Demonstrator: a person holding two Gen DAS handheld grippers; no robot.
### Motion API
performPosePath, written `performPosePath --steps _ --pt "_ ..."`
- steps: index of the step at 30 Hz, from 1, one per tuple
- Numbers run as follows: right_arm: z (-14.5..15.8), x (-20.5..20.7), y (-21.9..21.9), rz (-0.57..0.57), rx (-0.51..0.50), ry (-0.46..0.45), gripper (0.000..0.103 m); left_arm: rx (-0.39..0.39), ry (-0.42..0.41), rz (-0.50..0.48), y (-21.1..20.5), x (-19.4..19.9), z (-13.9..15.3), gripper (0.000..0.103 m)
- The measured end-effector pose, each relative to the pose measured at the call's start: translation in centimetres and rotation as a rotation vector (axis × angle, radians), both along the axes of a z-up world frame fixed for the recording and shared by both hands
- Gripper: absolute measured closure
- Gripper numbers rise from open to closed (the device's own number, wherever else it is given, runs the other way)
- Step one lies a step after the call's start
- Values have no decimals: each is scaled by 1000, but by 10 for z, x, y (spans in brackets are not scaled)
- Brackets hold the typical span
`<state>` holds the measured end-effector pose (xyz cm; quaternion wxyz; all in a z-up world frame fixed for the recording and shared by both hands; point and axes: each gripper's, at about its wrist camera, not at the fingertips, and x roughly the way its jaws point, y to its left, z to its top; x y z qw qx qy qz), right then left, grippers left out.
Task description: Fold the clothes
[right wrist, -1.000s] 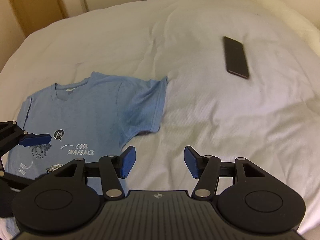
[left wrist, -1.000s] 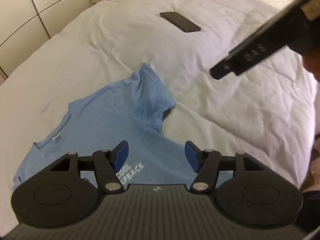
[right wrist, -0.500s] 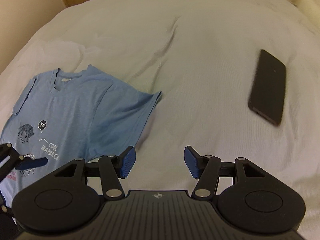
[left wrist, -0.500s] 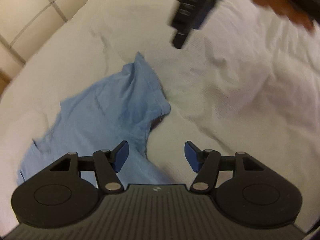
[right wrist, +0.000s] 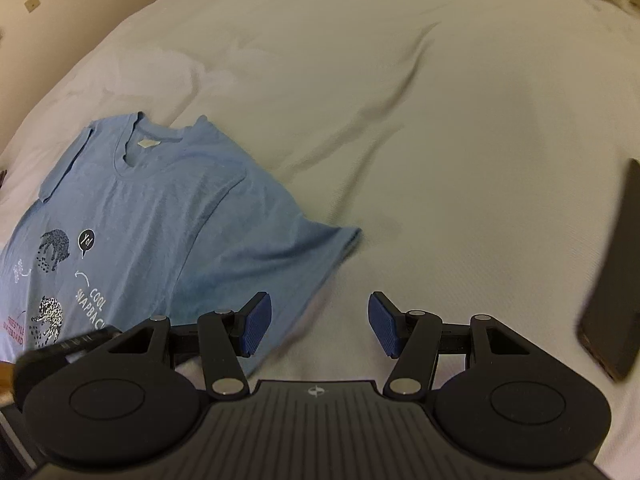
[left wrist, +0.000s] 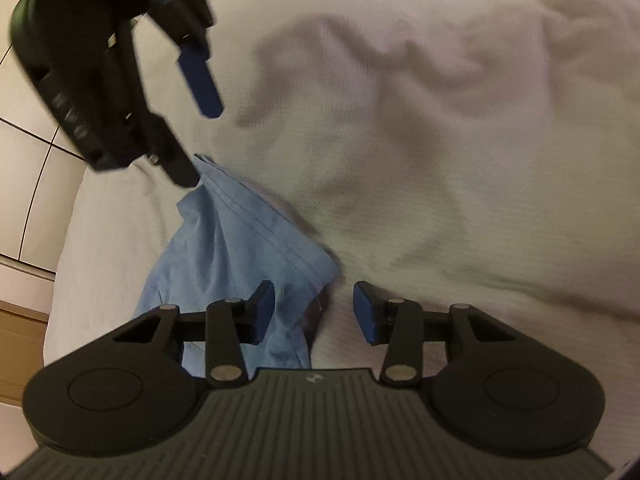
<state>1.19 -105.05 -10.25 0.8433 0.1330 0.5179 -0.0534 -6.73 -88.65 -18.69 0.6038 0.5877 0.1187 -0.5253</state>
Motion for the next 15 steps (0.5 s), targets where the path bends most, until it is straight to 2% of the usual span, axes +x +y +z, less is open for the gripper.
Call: performPosePath --steps 2,4,6,9,12,14,15 --pt "-5 12 0 31 -19 1 47 1 -17 -9 -3 2 -6 71" --pt "-10 23 -2 58 -49 3 47 -10 -29 -24 -3 1 -10 83" --pt "-15 33 -7 69 -61 10 47 -42 -5 -1 -3 3 -9 90" --pt "-25 45 -16 80 -44 34 50 -94 32 42 -1 6 -5 94" --pt "-33 52 -24 59 15 48 51 -142 60 74 1 7 0 97" --pt "-37 53 -31 23 62 48 64 -183 105 112 4 11 5 97" --pt "-38 54 -34 3 83 46 75 -212 152 136 6 14 10 97"
